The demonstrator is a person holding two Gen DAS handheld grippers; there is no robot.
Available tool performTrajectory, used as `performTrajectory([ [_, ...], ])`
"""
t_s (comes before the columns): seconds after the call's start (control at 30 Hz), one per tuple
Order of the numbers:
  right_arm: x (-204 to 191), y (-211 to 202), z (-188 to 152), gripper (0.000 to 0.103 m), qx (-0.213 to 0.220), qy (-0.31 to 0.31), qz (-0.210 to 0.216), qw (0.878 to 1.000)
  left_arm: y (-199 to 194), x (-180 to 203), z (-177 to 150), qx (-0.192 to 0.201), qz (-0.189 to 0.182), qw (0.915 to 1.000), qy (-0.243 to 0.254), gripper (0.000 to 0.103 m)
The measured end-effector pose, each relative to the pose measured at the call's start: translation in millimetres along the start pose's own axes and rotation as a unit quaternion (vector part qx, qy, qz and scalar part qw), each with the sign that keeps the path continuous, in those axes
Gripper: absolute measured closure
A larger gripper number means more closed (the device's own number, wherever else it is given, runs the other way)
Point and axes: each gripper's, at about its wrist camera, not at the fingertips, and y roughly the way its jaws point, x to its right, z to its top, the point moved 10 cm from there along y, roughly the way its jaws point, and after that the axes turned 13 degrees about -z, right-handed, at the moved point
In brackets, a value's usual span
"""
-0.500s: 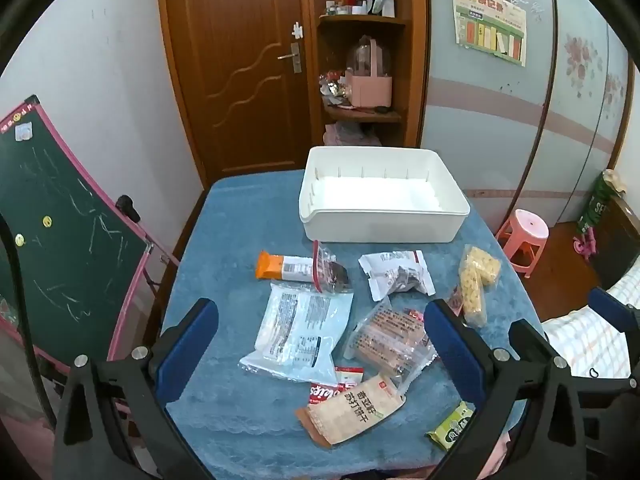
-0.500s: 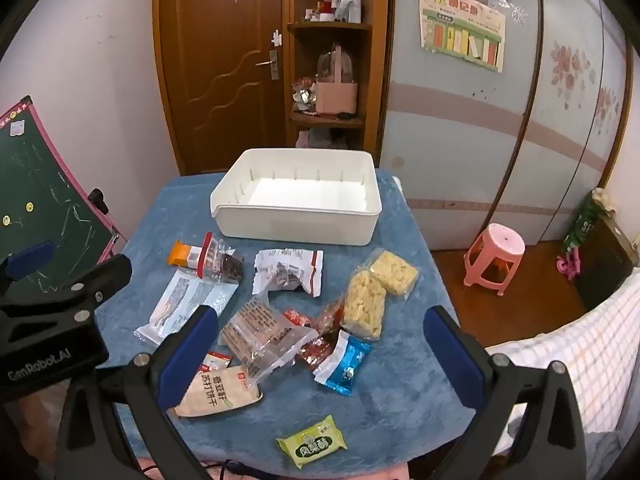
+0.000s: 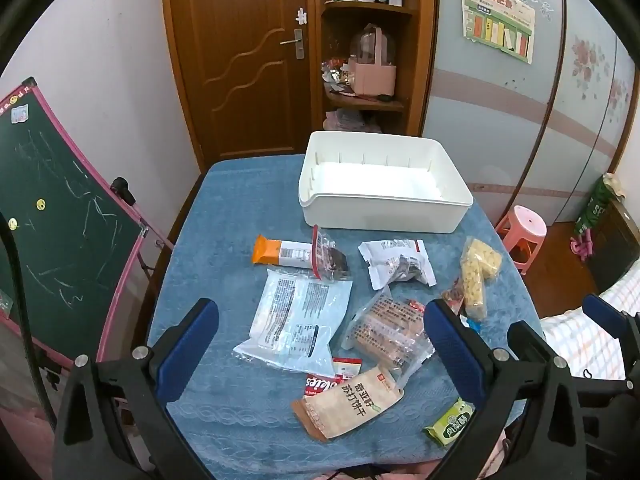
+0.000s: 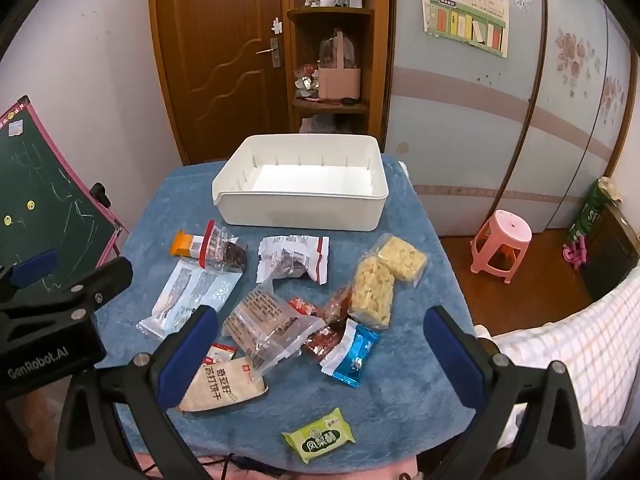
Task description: Organize snacks
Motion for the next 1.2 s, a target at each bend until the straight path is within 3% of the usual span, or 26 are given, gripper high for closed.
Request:
performTrajectory([
  [0.33,-2,7,-6,0.000,-0.017,0.004,0.011,1.000,5,-3,-5,-0.004,-0.008,1.0000,-0.002,0.005],
  [0.7,-11,-2,-5,0.004,-0.003,-0.010,0.024,1.000,6,1,-10,-0.005,-0.009,0.9999,-0.003,0.005],
  [1.2,-5,-4,-5,0.004,-0.004,-0.014,-0.001,1.000,4,-3,-9,-0.008,-0.015,0.9998,-0.009,0.005],
])
